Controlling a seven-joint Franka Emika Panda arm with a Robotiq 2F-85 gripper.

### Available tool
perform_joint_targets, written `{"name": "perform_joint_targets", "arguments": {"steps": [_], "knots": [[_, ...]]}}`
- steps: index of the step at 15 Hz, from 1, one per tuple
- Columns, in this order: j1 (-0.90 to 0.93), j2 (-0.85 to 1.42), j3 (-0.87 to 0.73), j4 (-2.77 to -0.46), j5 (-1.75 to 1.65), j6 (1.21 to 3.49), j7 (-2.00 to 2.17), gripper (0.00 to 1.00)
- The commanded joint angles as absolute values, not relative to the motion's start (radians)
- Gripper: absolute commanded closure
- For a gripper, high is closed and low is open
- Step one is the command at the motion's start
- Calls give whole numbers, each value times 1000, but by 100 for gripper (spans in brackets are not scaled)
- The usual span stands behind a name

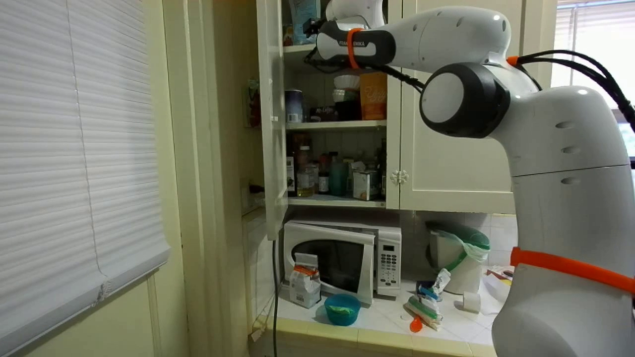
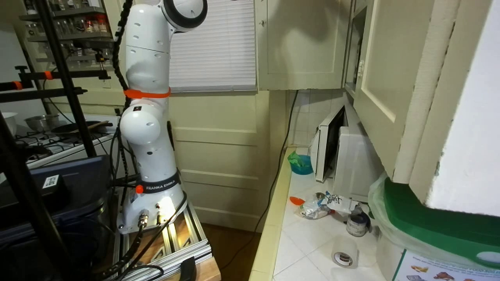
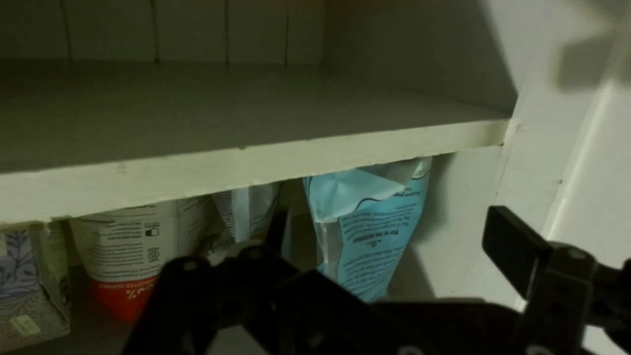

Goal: Move the cupcake liners to the bottom shelf

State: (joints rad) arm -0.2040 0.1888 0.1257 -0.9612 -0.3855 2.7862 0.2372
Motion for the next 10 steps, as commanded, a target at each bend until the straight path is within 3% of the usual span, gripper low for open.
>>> {"name": "perform_joint_targets", "arguments": {"steps": [1, 10], "knots": [[-225, 95, 158, -1095, -302, 2751, 180, 0], [-240, -19, 127, -1333, -223, 2756, 150, 0]]}}
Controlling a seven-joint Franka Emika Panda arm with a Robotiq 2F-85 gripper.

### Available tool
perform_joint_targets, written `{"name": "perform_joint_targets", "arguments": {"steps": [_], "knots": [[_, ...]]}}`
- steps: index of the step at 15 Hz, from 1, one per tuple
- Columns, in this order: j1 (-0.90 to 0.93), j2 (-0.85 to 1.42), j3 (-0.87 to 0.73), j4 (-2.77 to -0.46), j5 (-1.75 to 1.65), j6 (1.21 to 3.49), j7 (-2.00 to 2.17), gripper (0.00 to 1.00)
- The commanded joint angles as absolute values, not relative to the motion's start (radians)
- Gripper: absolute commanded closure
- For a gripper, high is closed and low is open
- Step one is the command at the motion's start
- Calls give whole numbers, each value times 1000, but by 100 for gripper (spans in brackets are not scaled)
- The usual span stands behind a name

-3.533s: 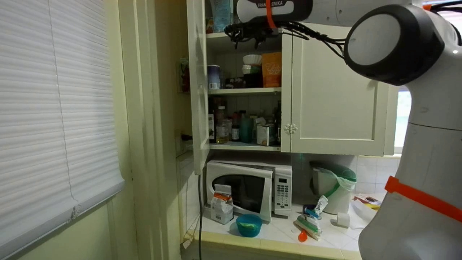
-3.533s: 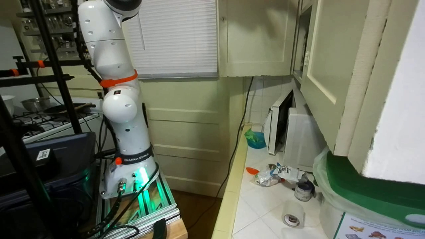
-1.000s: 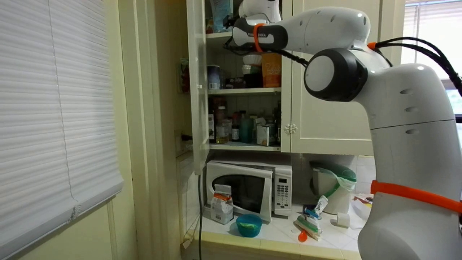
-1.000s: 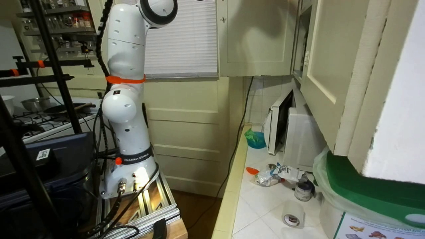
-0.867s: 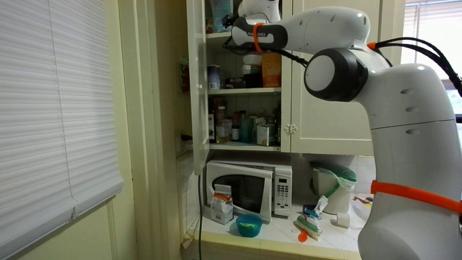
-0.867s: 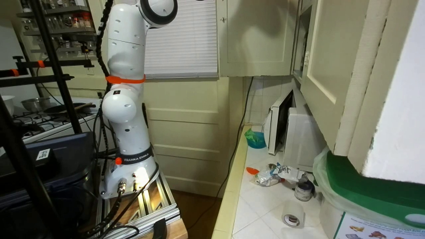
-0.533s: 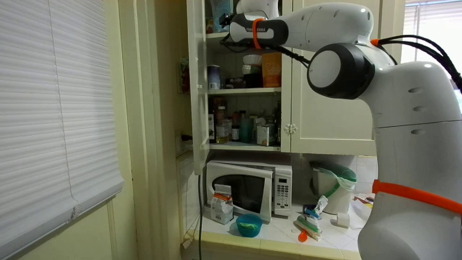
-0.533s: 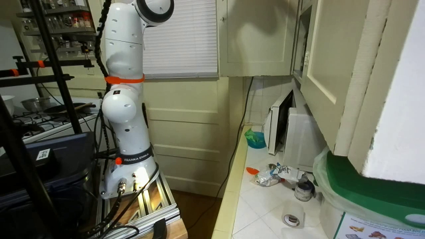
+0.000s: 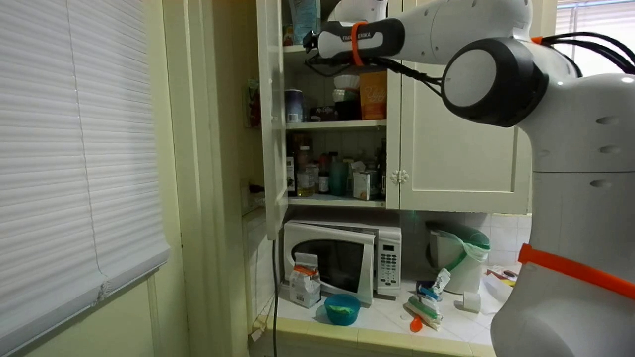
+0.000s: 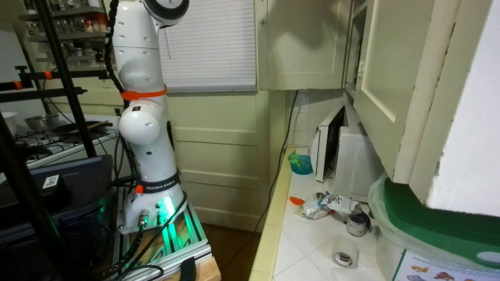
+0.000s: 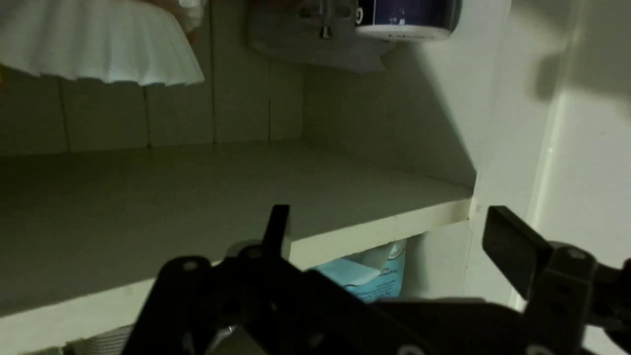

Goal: Move the cupcake liners to the bottom shelf

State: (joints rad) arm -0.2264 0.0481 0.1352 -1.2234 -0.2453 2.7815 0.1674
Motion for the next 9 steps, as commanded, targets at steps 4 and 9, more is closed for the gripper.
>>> {"name": "perform_joint_targets", "arguments": {"steps": [4, 9], "knots": [[-252, 6, 104, -1338, -287, 2743, 233, 0], [-256, 63, 81, -1278, -383, 2662, 353, 0]]}}
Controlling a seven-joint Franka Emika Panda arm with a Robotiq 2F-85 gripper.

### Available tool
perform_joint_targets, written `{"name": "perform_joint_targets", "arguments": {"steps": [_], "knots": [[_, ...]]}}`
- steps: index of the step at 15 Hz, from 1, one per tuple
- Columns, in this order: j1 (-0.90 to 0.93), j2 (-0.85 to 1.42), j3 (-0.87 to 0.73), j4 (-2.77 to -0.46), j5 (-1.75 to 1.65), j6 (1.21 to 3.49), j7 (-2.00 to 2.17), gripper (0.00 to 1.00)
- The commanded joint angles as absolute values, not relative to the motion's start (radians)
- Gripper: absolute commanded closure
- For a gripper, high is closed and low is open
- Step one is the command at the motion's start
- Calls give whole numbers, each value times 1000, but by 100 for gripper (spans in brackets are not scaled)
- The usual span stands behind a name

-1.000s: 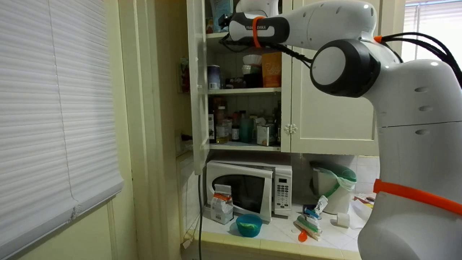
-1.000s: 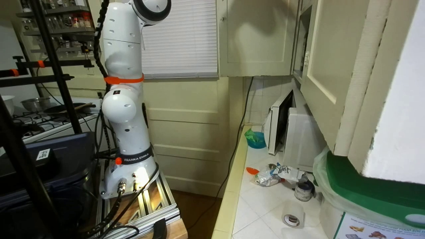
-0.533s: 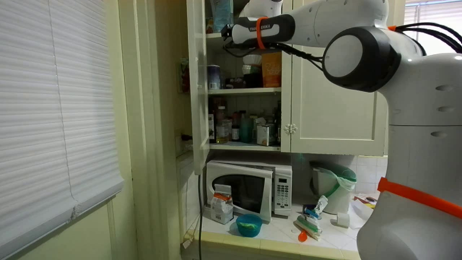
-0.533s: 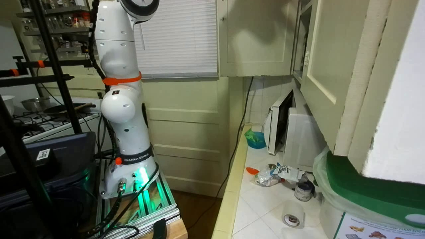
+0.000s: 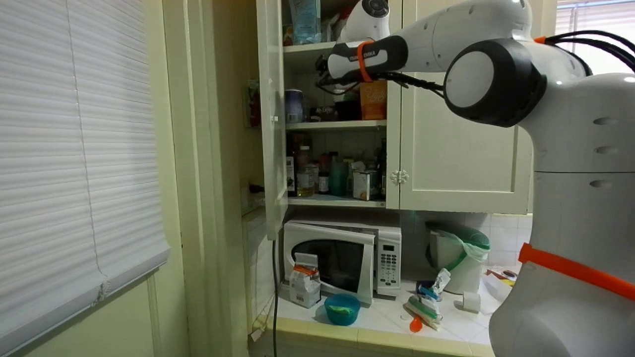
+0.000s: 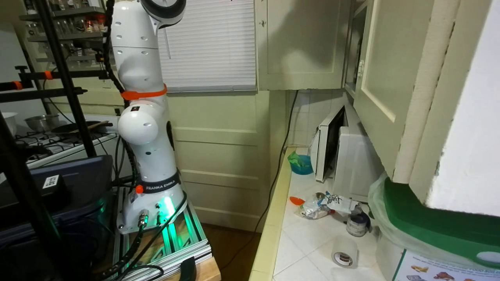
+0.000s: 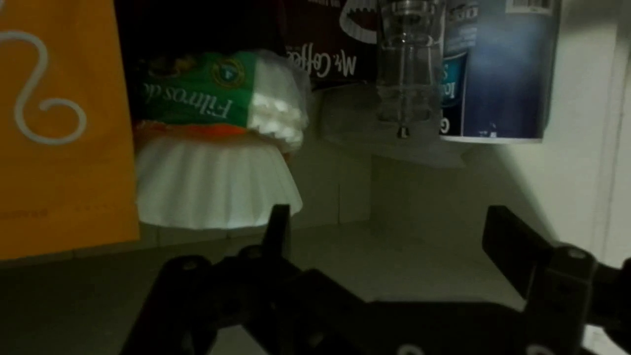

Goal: Move the cupcake liners to the bottom shelf

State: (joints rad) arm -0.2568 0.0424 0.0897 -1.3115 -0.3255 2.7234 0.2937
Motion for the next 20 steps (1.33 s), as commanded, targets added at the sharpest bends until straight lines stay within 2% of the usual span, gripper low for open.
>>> {"name": "perform_joint_targets", "arguments": {"steps": [1, 20], "knots": [[-256, 72, 78, -1268, -400, 2658, 336, 0], [-242, 260, 48, -1034, -776, 2690, 1, 0]]}}
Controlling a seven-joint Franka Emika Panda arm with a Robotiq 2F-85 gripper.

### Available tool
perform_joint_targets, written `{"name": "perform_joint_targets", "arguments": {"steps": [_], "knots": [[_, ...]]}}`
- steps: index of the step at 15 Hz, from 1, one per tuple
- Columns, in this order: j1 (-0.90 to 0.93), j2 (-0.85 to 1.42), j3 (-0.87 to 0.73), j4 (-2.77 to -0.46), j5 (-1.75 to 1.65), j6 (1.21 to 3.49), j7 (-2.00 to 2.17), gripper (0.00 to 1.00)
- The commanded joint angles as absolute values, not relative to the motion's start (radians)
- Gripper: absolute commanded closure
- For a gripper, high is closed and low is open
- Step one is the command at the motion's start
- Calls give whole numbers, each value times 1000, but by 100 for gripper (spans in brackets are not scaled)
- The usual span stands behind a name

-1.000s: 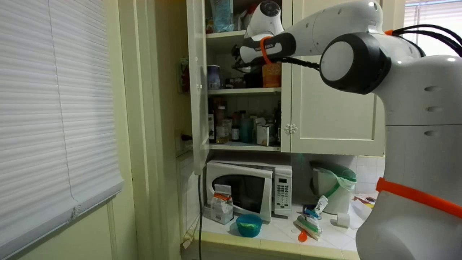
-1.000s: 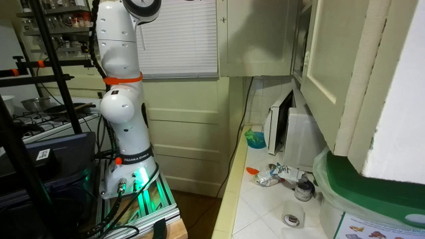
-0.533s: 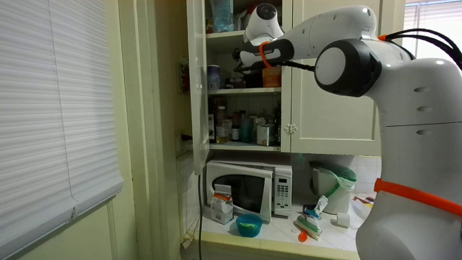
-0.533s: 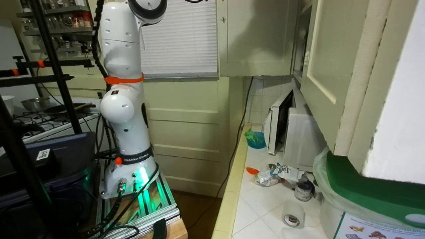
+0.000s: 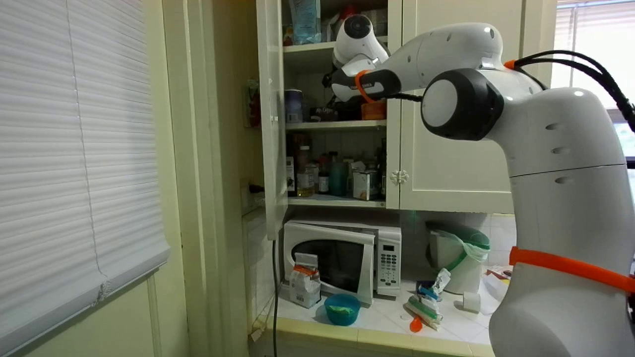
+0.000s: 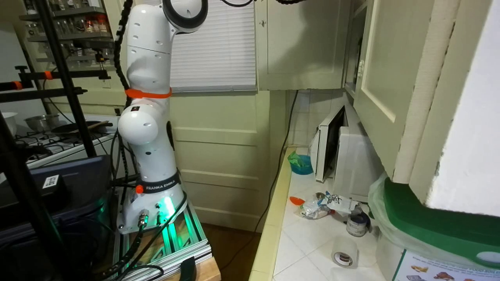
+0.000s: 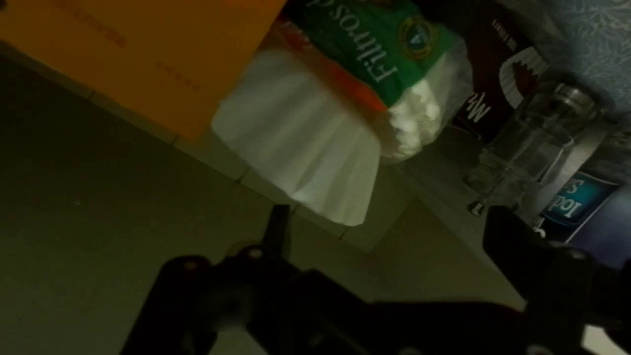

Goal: Move the cupcake liners to the bottom shelf

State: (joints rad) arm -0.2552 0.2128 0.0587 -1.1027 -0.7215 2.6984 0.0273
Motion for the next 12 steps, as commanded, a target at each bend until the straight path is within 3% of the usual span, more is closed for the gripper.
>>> {"name": "perform_joint_targets", "arguments": {"steps": [1, 2, 4, 12], "knots": [[-240, 269, 48, -1023, -788, 2688, -6, 0], [-238, 278, 48, -1010, -801, 2687, -11, 0], [-233, 292, 46, -990, -828, 2677, -17, 27], [-209, 341, 16, -910, -953, 2659, 38, 89]]}}
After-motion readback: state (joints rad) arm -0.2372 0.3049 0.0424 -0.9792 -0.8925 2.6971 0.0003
